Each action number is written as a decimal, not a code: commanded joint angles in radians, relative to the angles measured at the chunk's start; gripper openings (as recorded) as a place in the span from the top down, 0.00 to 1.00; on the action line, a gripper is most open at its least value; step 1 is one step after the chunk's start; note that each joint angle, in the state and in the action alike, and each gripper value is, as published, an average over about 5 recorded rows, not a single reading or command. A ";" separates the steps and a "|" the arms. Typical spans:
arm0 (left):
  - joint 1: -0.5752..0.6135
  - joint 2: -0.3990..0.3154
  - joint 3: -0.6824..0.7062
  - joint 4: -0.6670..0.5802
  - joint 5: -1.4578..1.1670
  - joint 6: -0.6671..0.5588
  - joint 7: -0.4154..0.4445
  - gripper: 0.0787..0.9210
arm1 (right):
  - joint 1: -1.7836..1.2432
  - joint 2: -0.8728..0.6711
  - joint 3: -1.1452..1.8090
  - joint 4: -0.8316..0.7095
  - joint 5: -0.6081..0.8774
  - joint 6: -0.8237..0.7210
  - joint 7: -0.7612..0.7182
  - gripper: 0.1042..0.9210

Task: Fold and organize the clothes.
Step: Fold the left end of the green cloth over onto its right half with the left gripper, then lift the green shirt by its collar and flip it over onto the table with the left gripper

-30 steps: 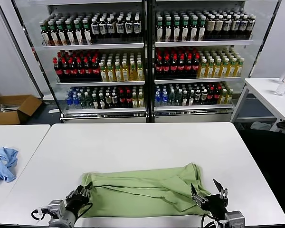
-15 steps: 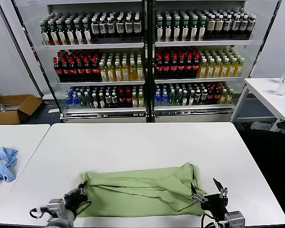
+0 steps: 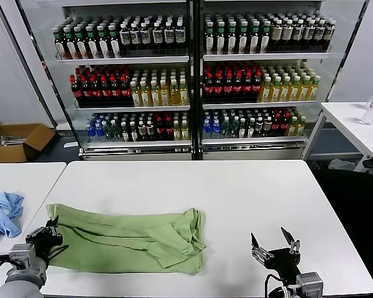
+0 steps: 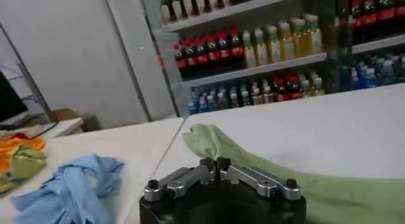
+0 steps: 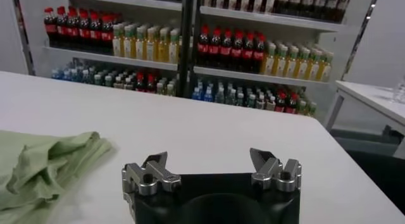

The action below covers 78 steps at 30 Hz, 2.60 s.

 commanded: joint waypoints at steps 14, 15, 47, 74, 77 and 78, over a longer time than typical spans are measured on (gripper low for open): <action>-0.285 -0.219 0.532 -0.012 -0.333 0.080 0.062 0.99 | 0.008 0.022 -0.002 -0.001 -0.015 -0.002 0.002 0.12; -0.296 -0.235 0.543 0.005 -0.331 0.080 0.053 0.99 | 0.009 0.024 -0.005 -0.004 -0.016 -0.002 0.002 0.12; -0.057 -0.080 0.160 0.260 0.115 -0.130 0.128 0.17 | 0.025 0.024 -0.021 -0.015 -0.024 -0.003 -0.002 0.12; -0.082 -0.164 0.286 0.136 -0.140 -0.049 0.158 0.73 | 0.021 0.027 -0.025 -0.018 -0.035 -0.003 -0.004 0.12; -0.078 -0.148 0.245 0.087 -0.146 -0.044 0.161 0.83 | 0.021 0.025 -0.023 -0.016 -0.036 -0.003 -0.004 0.12; -0.072 -0.137 0.216 0.060 -0.168 -0.034 0.161 0.87 | 0.021 0.025 -0.021 -0.015 -0.036 -0.002 -0.003 0.12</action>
